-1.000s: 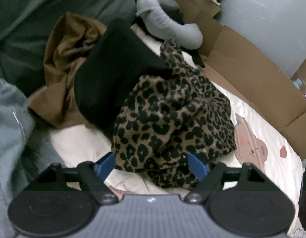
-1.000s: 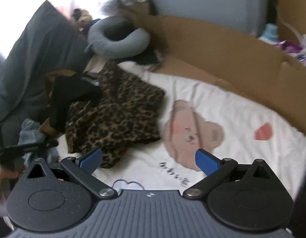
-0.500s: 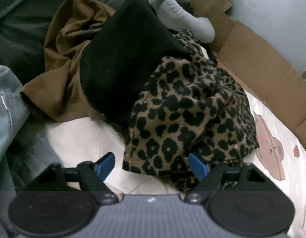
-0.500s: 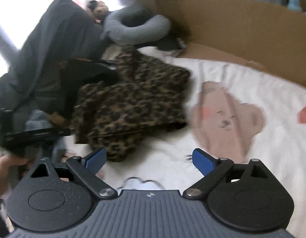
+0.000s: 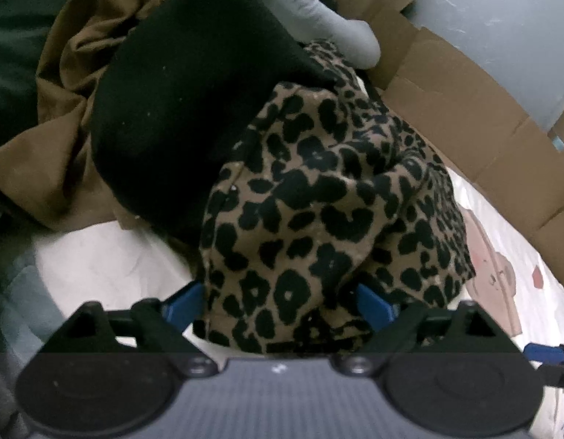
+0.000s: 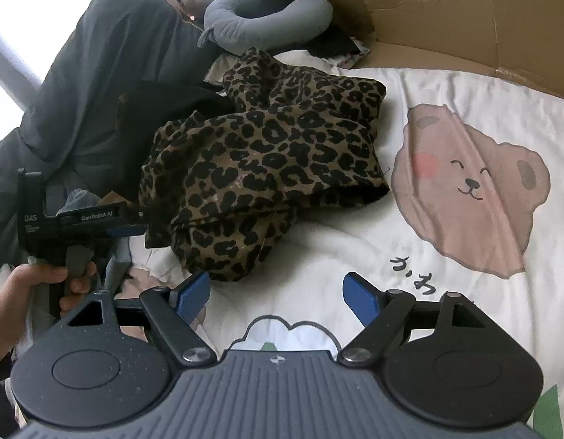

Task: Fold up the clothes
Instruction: 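Move both grippers toward the leopard-print skirt on the clothes pile, then grasp the leopard-print skirt with the left gripper while the right gripper grasps it too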

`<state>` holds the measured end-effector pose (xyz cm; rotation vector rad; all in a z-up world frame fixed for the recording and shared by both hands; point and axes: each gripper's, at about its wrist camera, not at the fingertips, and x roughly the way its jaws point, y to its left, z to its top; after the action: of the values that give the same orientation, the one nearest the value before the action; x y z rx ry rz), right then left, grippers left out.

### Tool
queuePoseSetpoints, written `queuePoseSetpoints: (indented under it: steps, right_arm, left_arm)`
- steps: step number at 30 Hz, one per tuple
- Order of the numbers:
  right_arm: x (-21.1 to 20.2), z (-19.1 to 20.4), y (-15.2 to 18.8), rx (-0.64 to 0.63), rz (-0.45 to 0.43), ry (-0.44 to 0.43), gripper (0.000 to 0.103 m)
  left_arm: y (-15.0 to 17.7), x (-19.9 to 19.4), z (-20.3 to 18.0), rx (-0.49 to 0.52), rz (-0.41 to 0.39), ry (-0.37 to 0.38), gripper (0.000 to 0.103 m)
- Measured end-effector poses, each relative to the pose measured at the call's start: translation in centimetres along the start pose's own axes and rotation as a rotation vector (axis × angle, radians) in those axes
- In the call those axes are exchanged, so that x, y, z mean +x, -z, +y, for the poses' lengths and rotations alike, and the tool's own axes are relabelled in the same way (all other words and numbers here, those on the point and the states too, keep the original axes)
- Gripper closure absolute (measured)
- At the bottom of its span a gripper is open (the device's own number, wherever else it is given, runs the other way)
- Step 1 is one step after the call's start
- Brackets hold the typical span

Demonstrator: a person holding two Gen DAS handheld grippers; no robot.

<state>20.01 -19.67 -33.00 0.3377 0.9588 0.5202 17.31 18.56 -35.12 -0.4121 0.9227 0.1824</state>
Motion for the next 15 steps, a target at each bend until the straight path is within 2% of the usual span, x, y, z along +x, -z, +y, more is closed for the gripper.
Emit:
queuePoseSetpoints:
  steps: [3, 4, 5, 7, 8, 9, 11, 15]
  right_arm:
    - [0.1, -0.5, -0.2, 0.020, -0.010, -0.011, 0.021]
    - [0.2, -0.7, -0.3, 0.023, -0.013, -0.009, 0.021]
    - [0.3, -0.8, -0.4, 0.025, -0.015, -0.002, 0.021]
    - [0.5, -1.2, -0.5, 0.032, -0.024, 0.006, 0.021]
    - [0.6, -1.5, -0.5, 0.038, -0.027, 0.005, 0.021]
    - [0.7, -1.7, -0.6, 0.043, -0.030, 0.005, 0.021]
    - [0.8, -2.1, -0.9, 0.050, -0.032, 0.014, 0.021]
    - [0.7, -2.4, -1.4, 0.046, -0.042, 0.021, 0.021]
  left_arm:
    - [0.3, 0.3, 0.3, -0.009, -0.005, 0.006, 0.025]
    - [0.4, 0.4, 0.5, -0.022, -0.007, 0.012, 0.034]
    - [0.5, 0.4, 0.7, -0.048, -0.010, 0.023, 0.049]
    - [0.6, 0.6, 0.9, -0.075, -0.001, 0.027, 0.069]
    - [0.7, 0.4, 0.7, -0.064, -0.005, 0.012, 0.074]
    - [0.8, 0.3, 0.5, -0.054, -0.008, -0.001, 0.076]
    - [1.2, -0.4, 0.3, -0.049, -0.006, 0.017, 0.089]
    - [2.3, -2.2, -0.2, -0.033, 0.006, 0.062, 0.093]
